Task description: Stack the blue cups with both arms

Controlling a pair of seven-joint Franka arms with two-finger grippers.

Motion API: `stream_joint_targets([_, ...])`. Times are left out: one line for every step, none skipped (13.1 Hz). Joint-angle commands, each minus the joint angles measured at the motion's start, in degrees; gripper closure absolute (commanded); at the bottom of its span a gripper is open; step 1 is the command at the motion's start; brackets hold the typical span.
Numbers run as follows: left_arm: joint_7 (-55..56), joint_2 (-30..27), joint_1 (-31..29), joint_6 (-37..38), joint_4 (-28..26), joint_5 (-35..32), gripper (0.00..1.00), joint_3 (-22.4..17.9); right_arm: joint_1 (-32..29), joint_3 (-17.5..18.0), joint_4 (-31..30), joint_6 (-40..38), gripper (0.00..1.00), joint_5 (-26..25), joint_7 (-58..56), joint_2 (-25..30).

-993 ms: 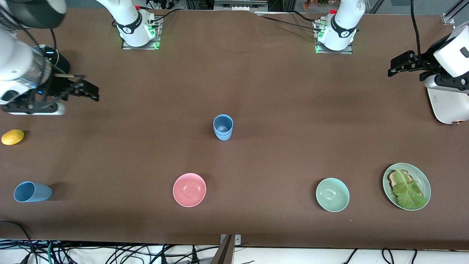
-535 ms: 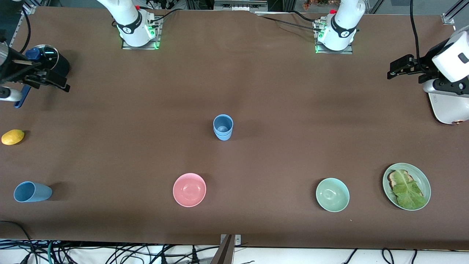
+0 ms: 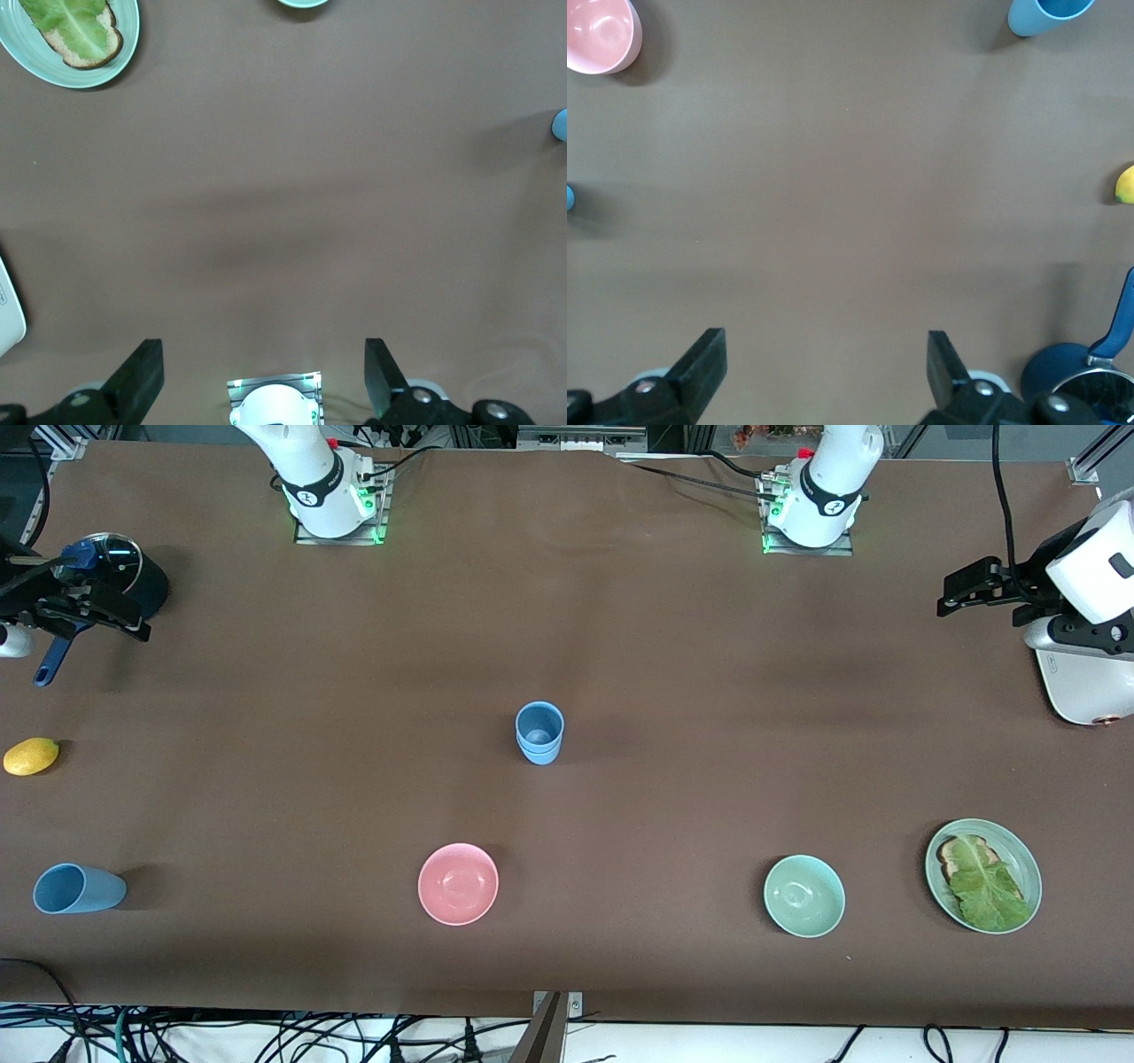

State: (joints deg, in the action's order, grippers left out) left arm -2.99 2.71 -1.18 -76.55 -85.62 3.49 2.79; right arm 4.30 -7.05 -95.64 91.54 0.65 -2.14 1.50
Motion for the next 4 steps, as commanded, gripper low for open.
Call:
stream_joint_targets([-0.52,0.02,-0.13,-0.27,0.36,0.12,0.0,-0.07,-0.61,0.55,-1.48,-0.22,0.0,-0.56,-0.67,1.58])
stream_joint_targets([-0.52,0.02,-0.13,-0.18,0.36,0.12,0.0,-0.07,-0.7,0.55,-1.48,-0.14,0.0,-0.56,-0.5,1.58])
stream_joint_targets([-0.52,0.11,-0.13,-0.27,0.36,0.12,0.0,-0.07,-0.87,0.55,-1.48,-0.13,0.0,-0.56,-0.49,1.58])
stream_joint_targets([-0.52,0.28,-0.13,-0.27,0.45,0.12,0.0,-0.07,-1.22,0.72,-1.39,-0.22,0.0,-0.56,-0.49,1.58])
